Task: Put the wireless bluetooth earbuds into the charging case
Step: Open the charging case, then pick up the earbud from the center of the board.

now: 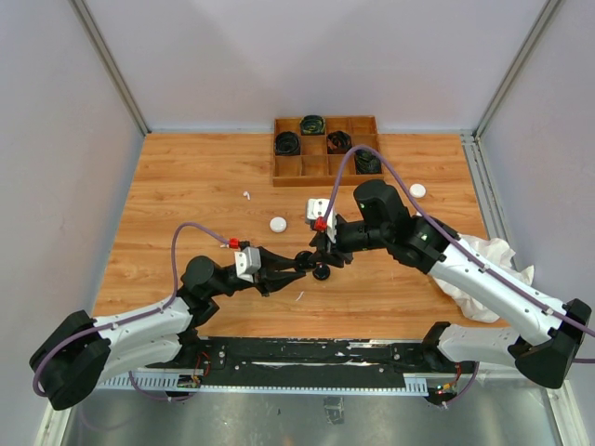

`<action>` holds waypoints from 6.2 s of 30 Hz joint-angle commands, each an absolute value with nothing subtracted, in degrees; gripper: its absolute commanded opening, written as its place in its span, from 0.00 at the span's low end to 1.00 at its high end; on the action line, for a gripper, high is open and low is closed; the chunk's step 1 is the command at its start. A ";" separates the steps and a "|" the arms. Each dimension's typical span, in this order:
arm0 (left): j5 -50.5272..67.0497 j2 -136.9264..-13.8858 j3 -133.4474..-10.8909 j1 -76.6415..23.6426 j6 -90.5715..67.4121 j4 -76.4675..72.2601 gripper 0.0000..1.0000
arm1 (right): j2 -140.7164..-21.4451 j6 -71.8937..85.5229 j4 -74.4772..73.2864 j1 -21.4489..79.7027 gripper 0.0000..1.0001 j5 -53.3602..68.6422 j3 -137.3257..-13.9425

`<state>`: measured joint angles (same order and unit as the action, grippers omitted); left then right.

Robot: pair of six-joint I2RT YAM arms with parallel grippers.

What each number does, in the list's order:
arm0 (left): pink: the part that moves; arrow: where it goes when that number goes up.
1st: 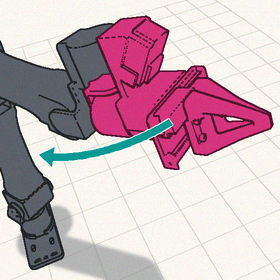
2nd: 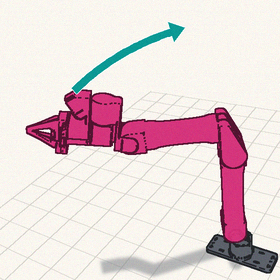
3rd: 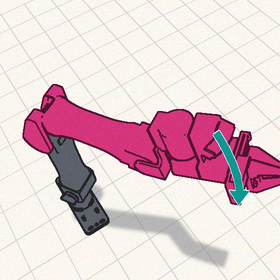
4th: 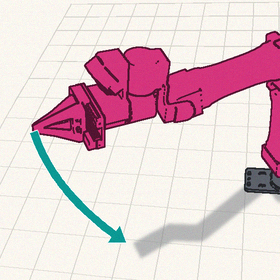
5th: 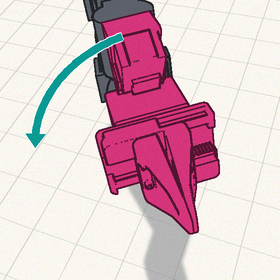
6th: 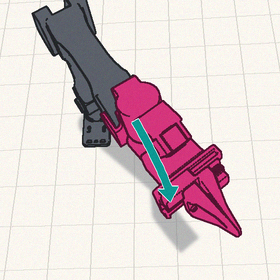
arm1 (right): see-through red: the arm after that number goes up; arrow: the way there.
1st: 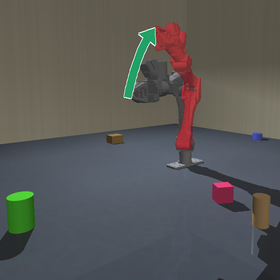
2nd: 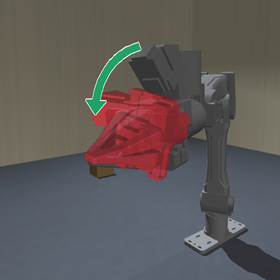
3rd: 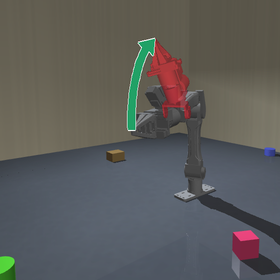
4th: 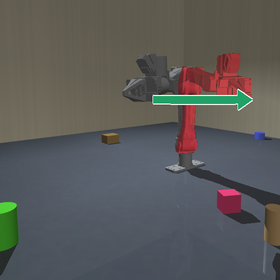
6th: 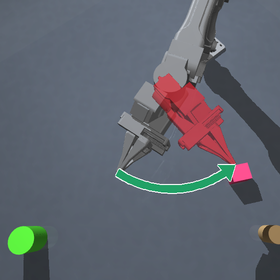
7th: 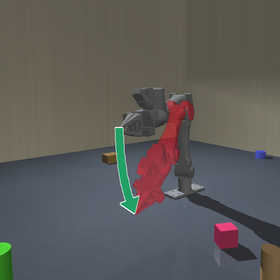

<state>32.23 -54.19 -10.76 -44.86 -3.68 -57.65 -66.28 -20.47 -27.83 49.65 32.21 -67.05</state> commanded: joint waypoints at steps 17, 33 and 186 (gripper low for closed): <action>21.52 -56.53 -7.98 -42.37 -5.64 -57.85 0.00 | -69.14 -8.36 -29.09 41.82 0.53 18.50 -68.82; 20.01 -52.88 -4.73 -37.35 -5.83 -56.15 0.00 | -90.07 4.77 -33.71 19.60 0.54 5.21 -69.94; 16.73 -49.44 -2.99 -37.33 -5.69 -60.80 0.00 | -88.85 9.12 -38.88 41.72 0.12 4.19 -67.30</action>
